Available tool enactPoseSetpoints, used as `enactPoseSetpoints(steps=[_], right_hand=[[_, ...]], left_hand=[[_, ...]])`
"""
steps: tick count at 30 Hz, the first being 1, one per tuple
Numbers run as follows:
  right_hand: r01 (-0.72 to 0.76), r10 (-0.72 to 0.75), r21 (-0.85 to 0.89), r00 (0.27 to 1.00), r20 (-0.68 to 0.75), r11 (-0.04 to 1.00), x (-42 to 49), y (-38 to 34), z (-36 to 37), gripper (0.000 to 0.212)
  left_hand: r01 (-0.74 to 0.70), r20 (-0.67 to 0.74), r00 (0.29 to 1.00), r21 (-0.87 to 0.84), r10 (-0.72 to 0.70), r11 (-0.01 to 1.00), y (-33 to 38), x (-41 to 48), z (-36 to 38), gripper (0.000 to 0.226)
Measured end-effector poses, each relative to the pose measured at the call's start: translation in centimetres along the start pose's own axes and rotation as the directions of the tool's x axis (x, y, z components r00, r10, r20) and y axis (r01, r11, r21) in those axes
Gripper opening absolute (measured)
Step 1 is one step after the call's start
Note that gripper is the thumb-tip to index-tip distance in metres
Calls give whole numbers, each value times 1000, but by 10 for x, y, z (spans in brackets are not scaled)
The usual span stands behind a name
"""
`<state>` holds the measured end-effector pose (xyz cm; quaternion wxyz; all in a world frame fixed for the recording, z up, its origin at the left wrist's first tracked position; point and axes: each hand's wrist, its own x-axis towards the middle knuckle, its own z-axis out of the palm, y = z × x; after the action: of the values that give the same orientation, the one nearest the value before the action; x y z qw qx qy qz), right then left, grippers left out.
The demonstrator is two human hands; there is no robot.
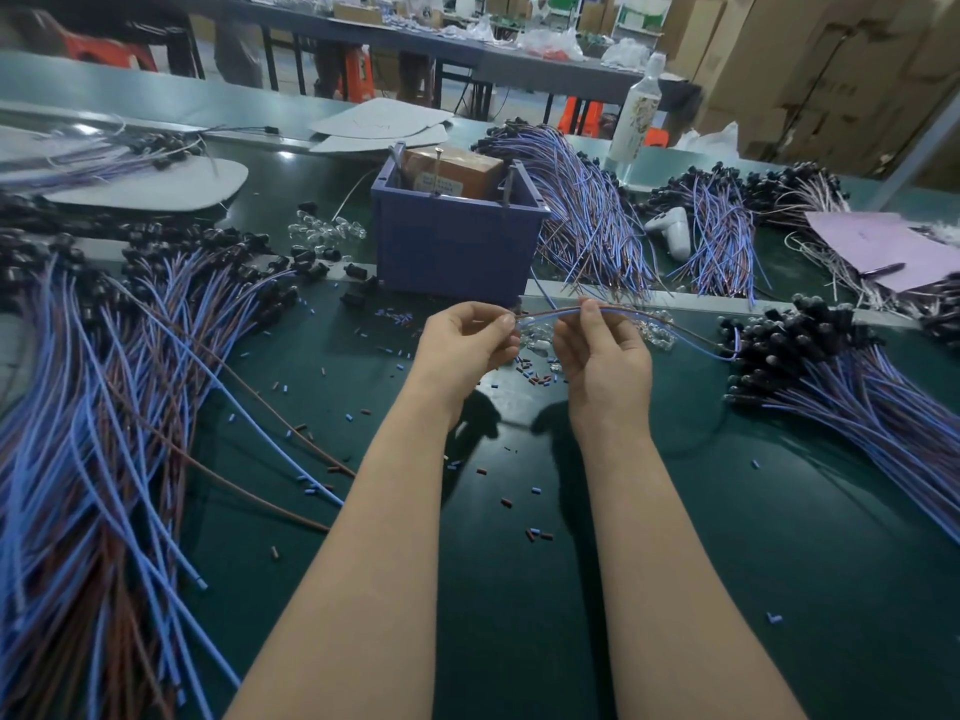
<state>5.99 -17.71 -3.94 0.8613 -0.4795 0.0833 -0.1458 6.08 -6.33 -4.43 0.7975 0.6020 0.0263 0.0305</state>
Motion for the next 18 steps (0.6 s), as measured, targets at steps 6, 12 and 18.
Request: enactPoseSetpoints(steps=[6,12,18], right_hand=[[59,-60,-99,998,-4,993,-1,3,0,15],[58,-60,-71,998,-27,996,-1,4,0,15],[114,-119,-120,993,-29,986,-1,6,1,15]], left_hand=[[10,12,1000,11,-10,1000,-1,-1,2,15],[20,36,999,59,-23,998,-1,-2,3,11],[-9,-13,1000,243,13,970,-1,0,-1,14]])
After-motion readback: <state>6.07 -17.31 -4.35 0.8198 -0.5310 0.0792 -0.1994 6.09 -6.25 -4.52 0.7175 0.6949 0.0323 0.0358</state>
